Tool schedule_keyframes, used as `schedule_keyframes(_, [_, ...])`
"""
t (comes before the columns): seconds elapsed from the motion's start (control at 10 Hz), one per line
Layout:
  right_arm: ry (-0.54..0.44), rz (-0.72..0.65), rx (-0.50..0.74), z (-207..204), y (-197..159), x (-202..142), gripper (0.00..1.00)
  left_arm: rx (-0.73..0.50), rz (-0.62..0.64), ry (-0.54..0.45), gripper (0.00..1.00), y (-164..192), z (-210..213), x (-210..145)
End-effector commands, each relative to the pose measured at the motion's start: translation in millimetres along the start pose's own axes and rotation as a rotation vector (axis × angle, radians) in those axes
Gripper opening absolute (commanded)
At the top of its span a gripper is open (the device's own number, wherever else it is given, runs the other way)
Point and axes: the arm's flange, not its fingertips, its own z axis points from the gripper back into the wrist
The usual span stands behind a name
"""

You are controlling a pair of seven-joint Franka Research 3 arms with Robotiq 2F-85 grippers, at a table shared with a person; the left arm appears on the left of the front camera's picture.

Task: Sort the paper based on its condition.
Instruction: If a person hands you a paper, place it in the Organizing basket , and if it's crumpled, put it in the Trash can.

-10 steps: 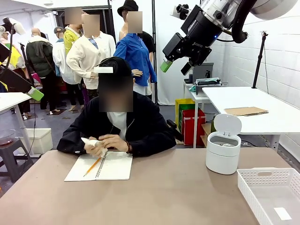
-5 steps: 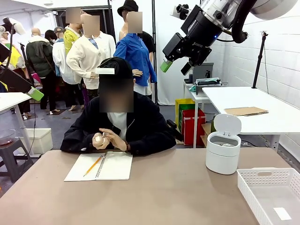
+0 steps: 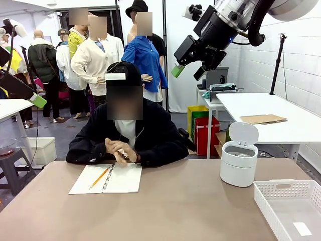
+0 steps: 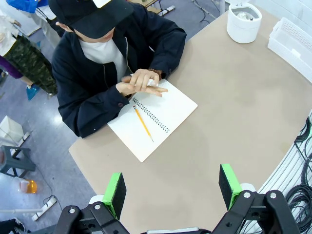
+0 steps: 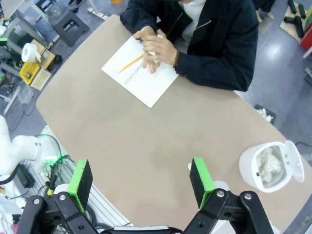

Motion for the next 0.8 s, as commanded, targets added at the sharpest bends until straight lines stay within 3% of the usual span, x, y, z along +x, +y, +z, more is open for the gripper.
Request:
schedule_keyframes(0.0, [0.002, -0.011, 0.011, 1.0, 0.6, -0.8, 1.0, 0.003, 0.0, 0.003, 1.0, -0.3, 0.3, 0.1])
schedule_keyframes(0.7, [0.002, -0.011, 0.011, 1.0, 0.6, -0.8, 1.0, 0.003, 0.0, 0.003, 1.0, -0.3, 0.3, 0.1])
